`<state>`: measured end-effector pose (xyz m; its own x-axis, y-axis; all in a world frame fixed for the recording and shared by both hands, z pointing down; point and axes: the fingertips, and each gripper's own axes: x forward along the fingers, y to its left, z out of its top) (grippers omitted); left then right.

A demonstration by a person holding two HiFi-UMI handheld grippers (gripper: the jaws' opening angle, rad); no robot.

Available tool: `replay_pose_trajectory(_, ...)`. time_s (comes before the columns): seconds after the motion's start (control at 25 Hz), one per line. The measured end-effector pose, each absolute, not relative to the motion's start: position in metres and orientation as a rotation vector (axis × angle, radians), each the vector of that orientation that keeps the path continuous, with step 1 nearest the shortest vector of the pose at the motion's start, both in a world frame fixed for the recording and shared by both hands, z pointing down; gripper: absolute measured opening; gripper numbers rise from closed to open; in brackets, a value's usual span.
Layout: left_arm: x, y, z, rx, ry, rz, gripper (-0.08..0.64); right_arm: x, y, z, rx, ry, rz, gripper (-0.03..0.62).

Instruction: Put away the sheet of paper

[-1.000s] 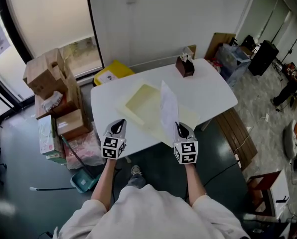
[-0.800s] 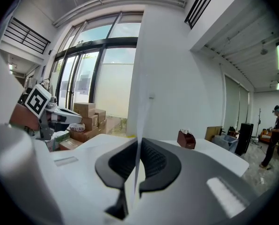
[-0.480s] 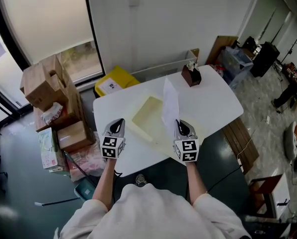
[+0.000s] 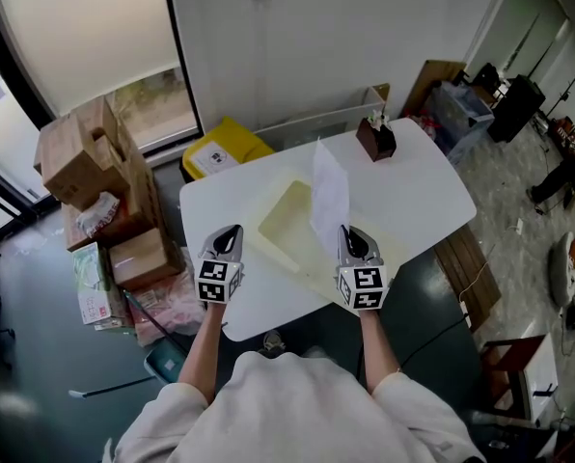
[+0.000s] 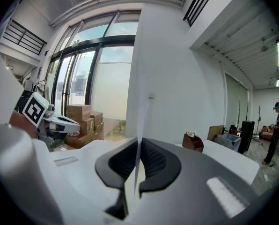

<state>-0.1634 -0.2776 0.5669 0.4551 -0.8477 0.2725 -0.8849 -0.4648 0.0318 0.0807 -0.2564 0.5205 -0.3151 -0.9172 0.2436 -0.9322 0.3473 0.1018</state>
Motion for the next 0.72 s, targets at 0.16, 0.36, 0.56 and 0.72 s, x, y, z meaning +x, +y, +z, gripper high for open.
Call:
replay_pose_trajectory(0.16, -0.159, -0.273, 0.569, 2.521, -1.520, 0.341, 0.005, 0.081, -0.252, 0.529, 1.639, -2.369, 0.122, 0.002)
replay_pose_trajectory(0.36, -0.151, -0.263, 0.575, 2.485, -1.544, 0.367, 0.006, 0.087, -0.246, 0.540, 1.592, -2.388, 0.156, 0.002)
replay_pose_trajectory(0.56, -0.140, -0.254, 0.581, 2.466, -1.549, 0.395, 0.006, 0.098, -0.243, 0.550, 1.570, -2.395, 0.191, 0.002)
replay_pose_trajectory(0.72, -0.134, -0.250, 0.587, 2.451, -1.547, 0.415, 0.006, 0.108, -0.243, 0.556, 1.577, -2.398, 0.236, 0.002)
